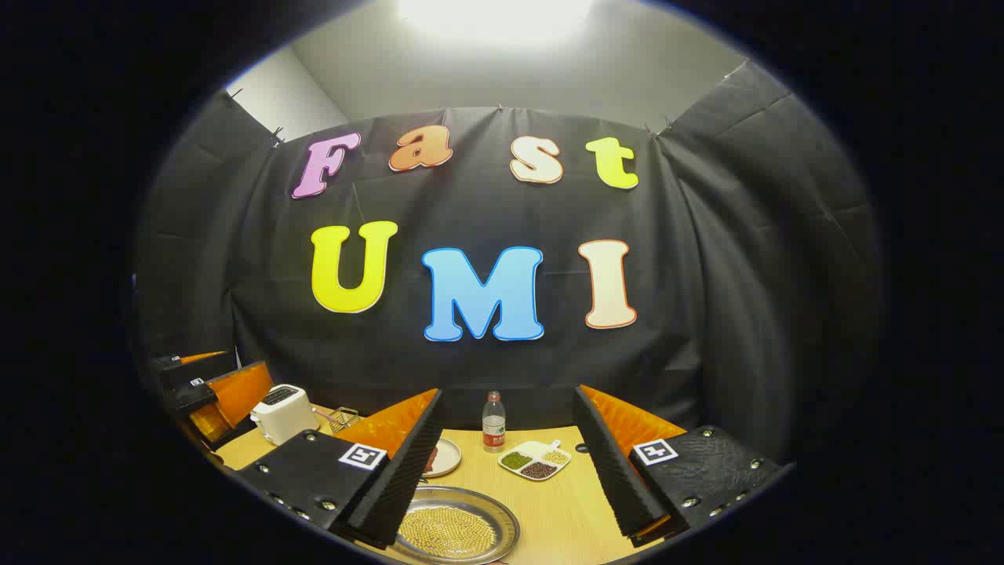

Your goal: First push the handle of the pot to place it horizontally, then grasp the pot with both hands and set it on the induction cooktop.

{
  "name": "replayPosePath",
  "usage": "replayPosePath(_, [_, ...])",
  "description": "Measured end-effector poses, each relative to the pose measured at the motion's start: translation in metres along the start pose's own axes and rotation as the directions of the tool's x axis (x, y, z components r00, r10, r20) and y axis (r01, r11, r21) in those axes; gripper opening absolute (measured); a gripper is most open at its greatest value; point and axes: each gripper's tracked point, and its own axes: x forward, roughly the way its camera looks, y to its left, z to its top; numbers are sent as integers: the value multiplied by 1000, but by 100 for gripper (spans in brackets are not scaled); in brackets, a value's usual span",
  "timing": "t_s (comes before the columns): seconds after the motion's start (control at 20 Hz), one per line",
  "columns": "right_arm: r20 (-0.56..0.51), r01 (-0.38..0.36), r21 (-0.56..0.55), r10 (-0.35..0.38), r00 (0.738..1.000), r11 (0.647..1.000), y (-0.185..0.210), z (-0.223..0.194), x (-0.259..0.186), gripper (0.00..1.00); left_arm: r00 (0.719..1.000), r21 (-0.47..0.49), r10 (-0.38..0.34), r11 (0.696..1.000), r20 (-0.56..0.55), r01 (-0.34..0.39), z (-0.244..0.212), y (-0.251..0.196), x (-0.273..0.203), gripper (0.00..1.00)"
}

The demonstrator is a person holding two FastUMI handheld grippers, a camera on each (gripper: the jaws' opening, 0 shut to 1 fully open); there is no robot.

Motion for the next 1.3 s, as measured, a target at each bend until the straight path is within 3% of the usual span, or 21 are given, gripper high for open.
replayPosePath(1.05, [-15, 15, 6, -15, 1000, 1000, 1, -4, -9, 99, 999, -8, -21, 1000, 45, 21, 15, -7, -7, 97])
replayPosePath(1.3, [-35, -10, 4, 10, 999, 1000, 8, -16, -13, 99, 999, -5, -14, 1000, 39, 14, 10, 0, -12, 95])
